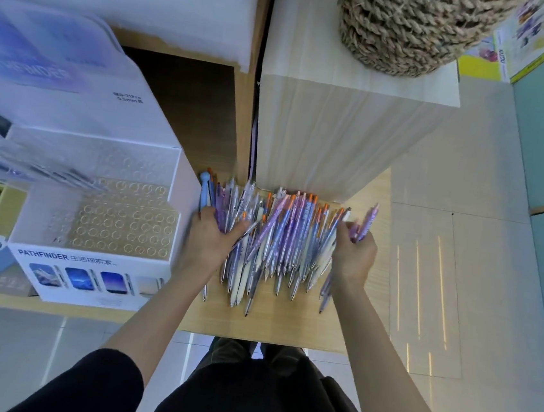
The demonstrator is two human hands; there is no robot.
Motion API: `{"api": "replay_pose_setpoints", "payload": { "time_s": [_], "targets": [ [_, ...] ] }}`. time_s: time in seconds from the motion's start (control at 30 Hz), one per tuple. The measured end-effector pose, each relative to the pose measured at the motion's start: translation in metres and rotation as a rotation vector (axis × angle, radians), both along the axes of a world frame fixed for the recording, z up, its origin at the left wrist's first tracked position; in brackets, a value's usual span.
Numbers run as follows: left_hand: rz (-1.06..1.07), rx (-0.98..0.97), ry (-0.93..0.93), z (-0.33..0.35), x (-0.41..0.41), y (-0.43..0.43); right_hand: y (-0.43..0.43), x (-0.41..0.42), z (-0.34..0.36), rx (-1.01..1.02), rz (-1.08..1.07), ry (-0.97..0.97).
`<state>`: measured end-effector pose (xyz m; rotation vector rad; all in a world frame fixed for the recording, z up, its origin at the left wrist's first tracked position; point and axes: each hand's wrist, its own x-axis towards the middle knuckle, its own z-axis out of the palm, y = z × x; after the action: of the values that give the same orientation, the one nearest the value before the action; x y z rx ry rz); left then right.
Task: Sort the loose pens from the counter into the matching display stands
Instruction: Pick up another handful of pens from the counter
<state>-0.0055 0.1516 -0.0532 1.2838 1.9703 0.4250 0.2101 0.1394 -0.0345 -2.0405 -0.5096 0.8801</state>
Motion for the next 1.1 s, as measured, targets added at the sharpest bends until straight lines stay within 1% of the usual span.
{"api": "replay_pose_setpoints", "payload": {
  "time_s": [0.07, 0.1, 0.17, 0.23, 0.37, 0.53, 0.67, 0.77, 0.9, 0.97, 1.03, 1.1],
  "targets": [
    [0.029, -0.029, -0.029, 0.000, 0.004, -0.001, -0.006, 0.012, -0.008, -0.087, -0.089, -0.032],
    [0.035, -0.033, -0.032, 0.000, 0.005, -0.001, -0.008, 0.017, -0.013, -0.139, -0.138, 0.017],
    [0.035, 0.001, -0.049, -0.002, 0.004, -0.002, -0.010, 0.020, -0.019, -0.191, -0.199, 0.189],
    [0.040, 0.025, -0.091, -0.004, 0.001, -0.002, -0.007, 0.017, -0.022, -0.201, -0.154, 0.261],
    [0.007, 0.006, -0.090, -0.005, 0.001, 0.000, 0.001, 0.004, -0.021, -0.194, 0.030, 0.267],
    [0.001, 0.057, -0.037, -0.002, 0.013, -0.002, -0.005, -0.005, -0.024, -0.191, 0.182, 0.163],
    [0.018, 0.037, -0.025, 0.002, 0.018, 0.002, -0.002, -0.002, -0.019, -0.219, 0.281, 0.138],
    [0.019, 0.022, -0.036, 0.005, 0.015, 0.002, -0.001, 0.002, -0.016, -0.188, 0.312, 0.086],
    [0.016, 0.057, -0.064, 0.012, 0.011, -0.002, -0.005, 0.004, -0.017, -0.156, 0.268, 0.080],
    [-0.006, 0.078, -0.097, 0.016, 0.011, -0.003, -0.005, 0.004, -0.018, -0.161, 0.280, 0.061],
    [0.011, 0.084, -0.161, 0.021, 0.012, -0.003, -0.003, 0.004, -0.019, -0.185, 0.336, 0.066],
    [0.098, 0.078, -0.325, 0.024, 0.012, -0.002, 0.001, 0.004, -0.021, -0.227, 0.410, 0.072]
  ]
}}
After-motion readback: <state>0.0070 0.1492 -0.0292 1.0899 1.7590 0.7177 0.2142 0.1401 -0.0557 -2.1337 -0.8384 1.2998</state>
